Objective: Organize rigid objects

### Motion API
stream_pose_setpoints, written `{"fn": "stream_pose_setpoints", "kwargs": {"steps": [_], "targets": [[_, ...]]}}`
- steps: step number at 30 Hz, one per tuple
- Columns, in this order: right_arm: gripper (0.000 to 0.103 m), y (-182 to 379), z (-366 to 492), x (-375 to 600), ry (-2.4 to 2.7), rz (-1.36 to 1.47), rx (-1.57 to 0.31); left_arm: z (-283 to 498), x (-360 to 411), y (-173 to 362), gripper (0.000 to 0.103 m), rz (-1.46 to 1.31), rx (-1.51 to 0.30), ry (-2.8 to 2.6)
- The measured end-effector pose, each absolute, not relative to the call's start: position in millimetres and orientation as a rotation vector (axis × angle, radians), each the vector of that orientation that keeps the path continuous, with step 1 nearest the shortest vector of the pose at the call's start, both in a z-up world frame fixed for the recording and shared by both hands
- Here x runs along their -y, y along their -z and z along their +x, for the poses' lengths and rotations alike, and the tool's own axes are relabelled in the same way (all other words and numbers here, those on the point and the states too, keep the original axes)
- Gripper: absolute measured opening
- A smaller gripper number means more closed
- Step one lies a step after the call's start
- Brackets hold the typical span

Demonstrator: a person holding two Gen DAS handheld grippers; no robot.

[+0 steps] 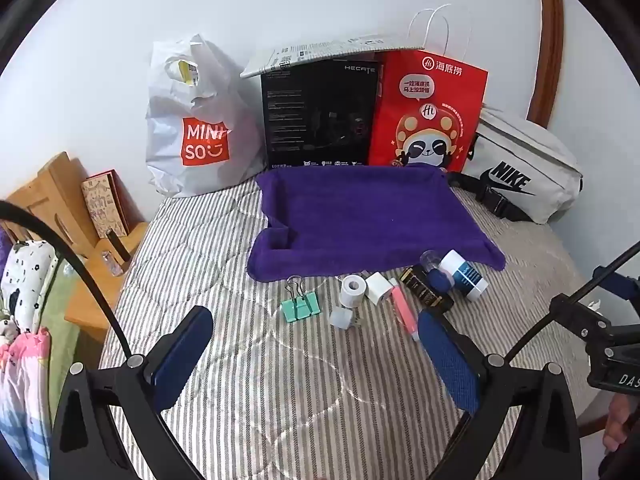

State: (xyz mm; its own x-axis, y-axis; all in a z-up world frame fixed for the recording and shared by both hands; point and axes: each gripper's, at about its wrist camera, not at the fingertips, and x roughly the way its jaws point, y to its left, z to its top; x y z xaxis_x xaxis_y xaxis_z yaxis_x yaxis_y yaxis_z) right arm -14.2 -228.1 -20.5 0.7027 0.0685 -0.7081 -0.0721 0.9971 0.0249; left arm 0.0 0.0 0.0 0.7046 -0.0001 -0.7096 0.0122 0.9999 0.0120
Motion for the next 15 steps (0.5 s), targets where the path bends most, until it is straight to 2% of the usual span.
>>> {"fn": "stream_pose_setpoints", "kwargs": {"steps": [9, 15], "targets": [[0.103, 14.0, -14.8, 222.9, -0.079, 0.008, -0.791, 2.2, 18.3, -3.2, 0.103, 0.056, -0.802, -0.031], [0.103, 17.6, -22.6, 225.9, -0.086, 0.018, -0.777, -3.4, -0.8, 0.9, 0.103, 0.015, -0.81, -0.002]]}}
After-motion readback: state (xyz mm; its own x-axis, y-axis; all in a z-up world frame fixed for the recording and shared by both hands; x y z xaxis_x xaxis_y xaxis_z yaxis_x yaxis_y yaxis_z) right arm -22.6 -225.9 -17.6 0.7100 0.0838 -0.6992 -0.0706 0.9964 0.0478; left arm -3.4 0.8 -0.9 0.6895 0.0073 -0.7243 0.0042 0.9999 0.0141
